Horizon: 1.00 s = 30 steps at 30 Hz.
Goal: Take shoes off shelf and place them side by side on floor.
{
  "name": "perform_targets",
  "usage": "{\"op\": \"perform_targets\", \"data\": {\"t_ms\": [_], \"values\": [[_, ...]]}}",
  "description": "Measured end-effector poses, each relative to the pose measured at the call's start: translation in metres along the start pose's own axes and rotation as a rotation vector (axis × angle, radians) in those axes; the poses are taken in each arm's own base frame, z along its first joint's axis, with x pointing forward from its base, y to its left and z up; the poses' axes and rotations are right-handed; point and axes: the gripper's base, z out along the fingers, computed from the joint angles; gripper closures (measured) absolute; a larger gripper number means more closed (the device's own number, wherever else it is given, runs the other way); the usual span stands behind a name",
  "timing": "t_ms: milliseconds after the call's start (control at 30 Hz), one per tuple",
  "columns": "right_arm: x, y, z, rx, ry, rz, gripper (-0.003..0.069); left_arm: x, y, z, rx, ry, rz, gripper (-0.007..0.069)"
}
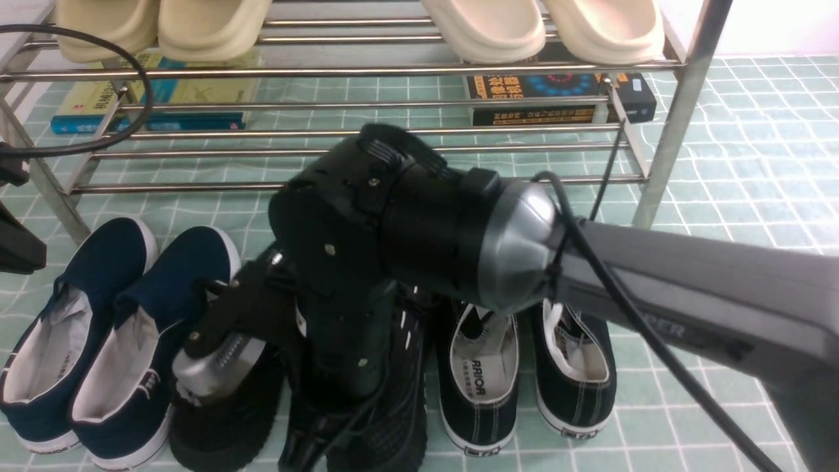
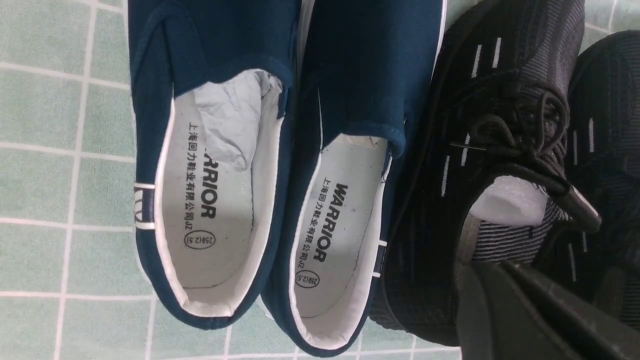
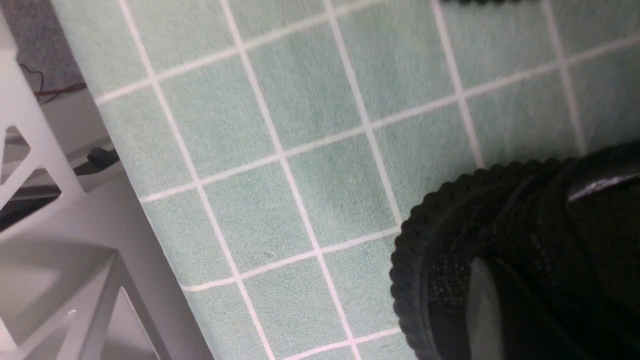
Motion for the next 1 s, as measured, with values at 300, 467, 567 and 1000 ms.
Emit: {"op": "perform_targets", "data": {"t_ms": [300, 467, 567, 1000], "values": [[0.002, -0.001, -0.011, 0.033, -0.021, 0.102, 0.0271, 0.0, 0.0, 0.0, 0.0, 0.0, 0.0, 0.0587], [0.013, 0.004, -0.081, 0.122, -0.164, 0.122, 0.0172, 0.0, 0.0, 0.0, 0.0, 0.0, 0.0, 0.0587], [0.024, 0.007, -0.118, 0.16, -0.238, 0.16, 0.0208, 0.0, 0.0, 0.0, 0.0, 0.0, 0.0, 0.0585], [0.07, -0.001, -0.061, 0.169, -0.061, 0.368, 0.0673, 0.025, -0.034, 0.049, 0.038, 0.117, 0.104, 0.0585]]}}
